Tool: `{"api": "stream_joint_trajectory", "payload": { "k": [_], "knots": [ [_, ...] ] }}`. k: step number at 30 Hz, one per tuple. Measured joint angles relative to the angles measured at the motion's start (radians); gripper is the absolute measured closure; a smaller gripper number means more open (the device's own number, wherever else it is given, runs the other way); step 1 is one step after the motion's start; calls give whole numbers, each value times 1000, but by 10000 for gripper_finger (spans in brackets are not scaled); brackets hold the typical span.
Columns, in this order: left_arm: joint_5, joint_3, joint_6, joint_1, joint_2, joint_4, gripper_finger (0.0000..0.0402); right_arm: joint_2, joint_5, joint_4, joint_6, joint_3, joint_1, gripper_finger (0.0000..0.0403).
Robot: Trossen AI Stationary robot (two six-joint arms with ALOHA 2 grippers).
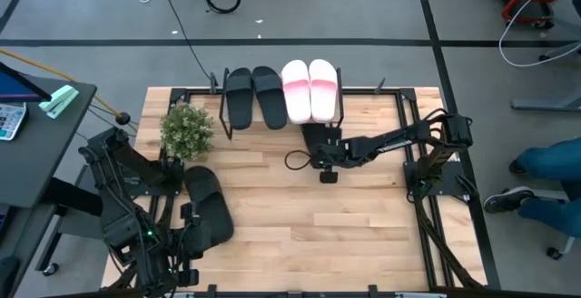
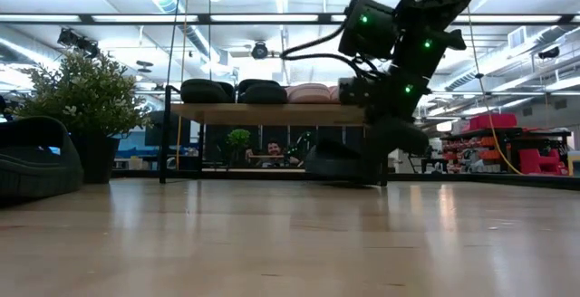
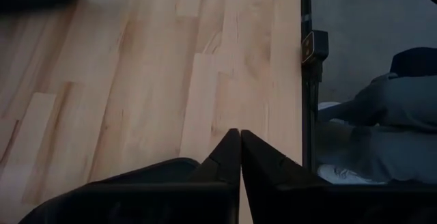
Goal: Pick and place slides into the shelf
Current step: Put the right black slide under the shelf
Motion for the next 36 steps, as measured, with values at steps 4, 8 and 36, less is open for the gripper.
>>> {"api": "stream_joint_trajectory", "payload": {
  "k": [4,8,36],
  "knots": [
    [0,0,0,0,0,0,378,0,-1,17,-15,0,1,389],
    [0,0,0,0,0,0,386,0,0,26,57,0,-24,388],
    [0,0,0,0,0,7,387,-1,6,0,79,1,-50,318]
  ]
}}
